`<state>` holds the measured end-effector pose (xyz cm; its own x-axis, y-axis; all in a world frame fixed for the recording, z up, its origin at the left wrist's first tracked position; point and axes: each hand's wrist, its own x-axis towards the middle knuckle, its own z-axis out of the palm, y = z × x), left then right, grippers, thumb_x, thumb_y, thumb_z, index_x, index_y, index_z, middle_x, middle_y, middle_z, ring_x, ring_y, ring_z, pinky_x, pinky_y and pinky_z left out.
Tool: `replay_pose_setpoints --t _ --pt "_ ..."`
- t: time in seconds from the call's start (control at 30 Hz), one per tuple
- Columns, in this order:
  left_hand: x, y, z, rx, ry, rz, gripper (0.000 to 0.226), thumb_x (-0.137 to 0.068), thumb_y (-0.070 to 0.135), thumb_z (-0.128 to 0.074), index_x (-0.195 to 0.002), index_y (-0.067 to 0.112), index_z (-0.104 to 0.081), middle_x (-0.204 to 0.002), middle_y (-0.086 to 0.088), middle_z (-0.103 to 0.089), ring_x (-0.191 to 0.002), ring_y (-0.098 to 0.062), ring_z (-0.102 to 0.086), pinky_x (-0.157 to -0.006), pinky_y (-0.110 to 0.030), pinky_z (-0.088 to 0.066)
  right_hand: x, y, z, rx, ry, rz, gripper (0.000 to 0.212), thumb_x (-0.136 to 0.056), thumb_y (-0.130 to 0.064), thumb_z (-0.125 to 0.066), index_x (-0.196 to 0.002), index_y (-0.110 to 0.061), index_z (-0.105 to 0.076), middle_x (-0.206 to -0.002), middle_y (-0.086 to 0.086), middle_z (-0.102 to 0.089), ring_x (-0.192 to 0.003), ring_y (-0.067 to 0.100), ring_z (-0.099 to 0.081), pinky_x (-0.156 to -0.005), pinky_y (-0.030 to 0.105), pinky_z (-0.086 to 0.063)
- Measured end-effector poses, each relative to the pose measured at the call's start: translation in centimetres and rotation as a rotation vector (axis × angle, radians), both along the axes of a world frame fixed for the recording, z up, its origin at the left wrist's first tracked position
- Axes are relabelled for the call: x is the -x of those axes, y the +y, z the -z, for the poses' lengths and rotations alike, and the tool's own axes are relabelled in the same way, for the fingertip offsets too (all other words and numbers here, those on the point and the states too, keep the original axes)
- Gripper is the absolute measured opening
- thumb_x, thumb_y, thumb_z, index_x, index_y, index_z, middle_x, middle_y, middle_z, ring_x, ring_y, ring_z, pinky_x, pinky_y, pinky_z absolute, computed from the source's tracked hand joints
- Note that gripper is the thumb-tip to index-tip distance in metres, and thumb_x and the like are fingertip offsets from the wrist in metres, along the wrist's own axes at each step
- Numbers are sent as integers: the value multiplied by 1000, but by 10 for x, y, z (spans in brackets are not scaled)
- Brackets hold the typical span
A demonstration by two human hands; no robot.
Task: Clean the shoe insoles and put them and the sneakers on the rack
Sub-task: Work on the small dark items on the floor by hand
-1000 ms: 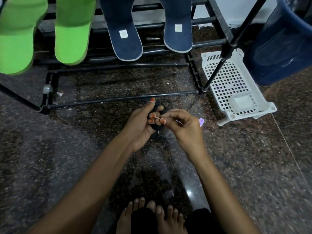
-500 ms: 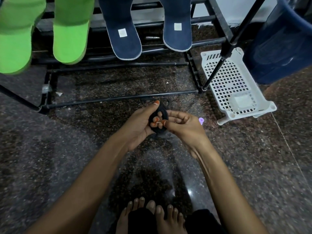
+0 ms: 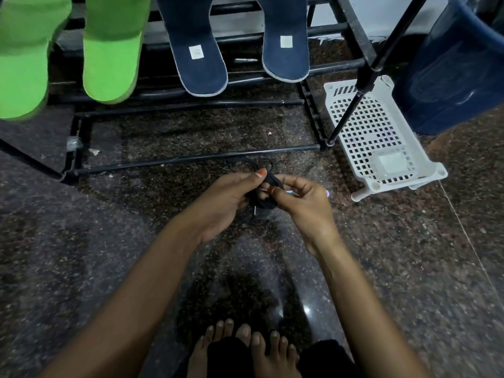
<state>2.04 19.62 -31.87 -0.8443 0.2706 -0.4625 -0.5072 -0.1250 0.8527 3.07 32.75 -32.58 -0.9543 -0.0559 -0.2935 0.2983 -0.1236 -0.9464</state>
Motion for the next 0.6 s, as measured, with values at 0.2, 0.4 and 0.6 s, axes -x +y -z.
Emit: replay_pose_setpoints --t 0.2,0.4,0.6 --pt "-2 2 2 29 69 5 34 -97 19 -44 -68 11 -61 -75 -1 -61 -66 2 -60 -66 -11 -48 -2 -6 7 -301 71 134 26 -74 5 -65 -77 -21 -61 -64 -3 -65 -63 17 -57 -63 37 -53" --pt "-2 7 1 34 31 -55 27 -96 19 -47 -80 5 -64 -69 -1 -63 -63 -1 -63 -62 -15 -52 -3 -4 1 -183 66 110 27 -76 11 -63 -85 -13 -57 -70 -3 -62 -59 -2 -58 -59 14 -49" --pt "2 10 0 58 8 -136 29 -96 21 -49 -73 9 -63 -59 4 -63 -59 0 -63 -58 -14 -52 -2 7 -7 -166 70 46 18 -80 5 -62 -84 -13 -59 -69 -8 -65 -58 -3 -62 -60 10 -49"
